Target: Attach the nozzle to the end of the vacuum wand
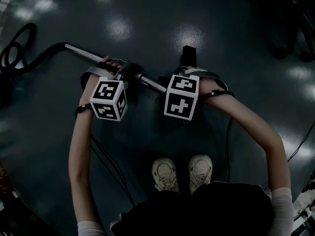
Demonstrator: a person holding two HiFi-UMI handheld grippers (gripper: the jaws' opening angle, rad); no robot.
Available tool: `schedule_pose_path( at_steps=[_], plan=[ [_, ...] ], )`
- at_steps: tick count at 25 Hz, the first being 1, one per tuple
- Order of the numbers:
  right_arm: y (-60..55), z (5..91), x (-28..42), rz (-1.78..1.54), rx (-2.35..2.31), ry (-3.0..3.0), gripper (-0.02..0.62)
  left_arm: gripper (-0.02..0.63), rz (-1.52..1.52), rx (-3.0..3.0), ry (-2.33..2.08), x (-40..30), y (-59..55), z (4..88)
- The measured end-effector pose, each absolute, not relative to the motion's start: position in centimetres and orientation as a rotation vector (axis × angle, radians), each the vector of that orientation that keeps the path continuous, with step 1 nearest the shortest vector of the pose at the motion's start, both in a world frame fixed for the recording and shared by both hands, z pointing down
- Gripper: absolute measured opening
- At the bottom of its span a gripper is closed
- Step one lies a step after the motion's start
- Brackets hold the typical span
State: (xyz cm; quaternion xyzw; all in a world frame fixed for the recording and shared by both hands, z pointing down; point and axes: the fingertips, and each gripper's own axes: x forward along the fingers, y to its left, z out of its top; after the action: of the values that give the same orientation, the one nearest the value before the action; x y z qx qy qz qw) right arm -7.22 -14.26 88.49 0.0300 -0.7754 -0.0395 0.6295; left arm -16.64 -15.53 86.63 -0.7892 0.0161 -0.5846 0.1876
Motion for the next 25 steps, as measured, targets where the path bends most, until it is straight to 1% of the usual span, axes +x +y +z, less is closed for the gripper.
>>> schedule_pose_path(
  at_steps=[5,7,8,10,11,15,18,22,25],
  plan=[
    [-14.4,89.8,-6.8,-0.179,0.071,-1.656,0.206,0.196,-1.674,-2.210,0.031,-16.4,-14.8,87.3],
    [-15.0,90.3,-7.1,-0.231,0.071,-1.630,0.234,0.195,-1.700,-2.188,0.005,-16.6,-14.3,88.2],
    [-15.2,90.3,-7.3,-0.269,0.065,-1.637,0.235,0.195,-1.703,-2.184,0.005,-16.7,-14.2,88.4],
    [-15.2,90.0,-7.4,-0.314,0.069,-1.692,0.206,0.195,-1.691,-2.193,0.021,-16.6,-14.3,88.3],
    [-15.1,89.6,-7.1,-0.312,0.087,-1.732,0.201,0.195,-1.682,-2.201,0.028,-16.6,-14.3,88.0],
    [-14.9,88.7,-4.2,-0.232,0.195,-1.839,0.195,0.195,-1.636,-2.229,0.061,-16.8,-14.8,87.0],
    [-14.1,87.8,-2.1,-0.098,0.293,-1.909,0.195,0.195,-1.621,-2.245,0.109,-16.7,-15.6,86.4],
    [-13.2,86.7,-2.4,0.042,0.418,-1.983,0.195,0.195,-1.553,-2.292,0.241,-14.7,-17.3,84.7],
    [-13.6,86.5,-2.0,0.120,0.508,-2.007,0.195,0.193,-1.563,-2.261,0.236,-13.4,-18.2,84.5]
  ],
)
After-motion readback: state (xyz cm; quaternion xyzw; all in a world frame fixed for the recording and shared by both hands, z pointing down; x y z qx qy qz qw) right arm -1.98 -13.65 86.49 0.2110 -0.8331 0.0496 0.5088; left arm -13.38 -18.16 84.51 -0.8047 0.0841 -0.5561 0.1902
